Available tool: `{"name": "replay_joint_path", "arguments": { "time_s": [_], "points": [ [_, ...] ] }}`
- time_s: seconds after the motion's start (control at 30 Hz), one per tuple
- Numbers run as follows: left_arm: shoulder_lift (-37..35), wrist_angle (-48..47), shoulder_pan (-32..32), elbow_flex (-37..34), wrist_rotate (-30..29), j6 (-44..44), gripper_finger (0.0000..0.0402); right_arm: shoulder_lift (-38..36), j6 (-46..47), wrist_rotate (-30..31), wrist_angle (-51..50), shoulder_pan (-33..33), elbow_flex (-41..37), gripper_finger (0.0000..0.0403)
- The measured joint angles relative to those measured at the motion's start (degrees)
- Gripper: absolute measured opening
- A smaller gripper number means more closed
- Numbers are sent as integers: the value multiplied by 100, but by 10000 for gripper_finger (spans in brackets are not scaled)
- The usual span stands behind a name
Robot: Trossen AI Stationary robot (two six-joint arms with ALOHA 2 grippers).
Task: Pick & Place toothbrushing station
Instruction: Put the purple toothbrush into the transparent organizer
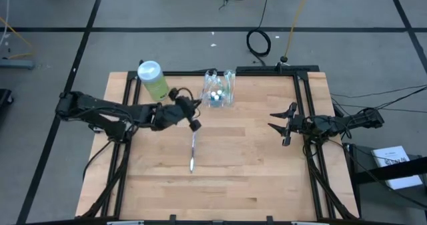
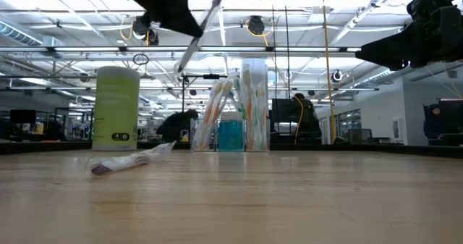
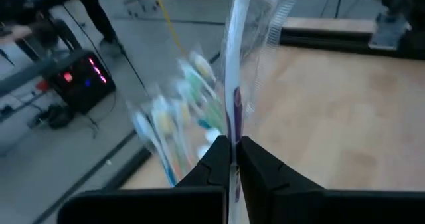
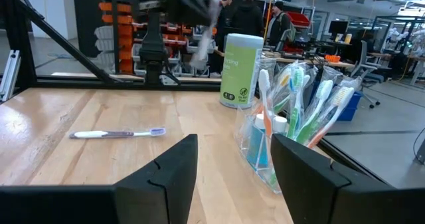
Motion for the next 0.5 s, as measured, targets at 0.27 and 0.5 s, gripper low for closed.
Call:
{"name": "replay_joint_path", "arguments": {
  "time_s": [0.27,0.5],
  "points": [
    [73,2084,1160,-717,1554,700,9,2,-1,0,0,0,0,183],
    [108,4543,2120,-2084,2643,483,6,0,0,0,0,-2,0,183]
  ]
}}
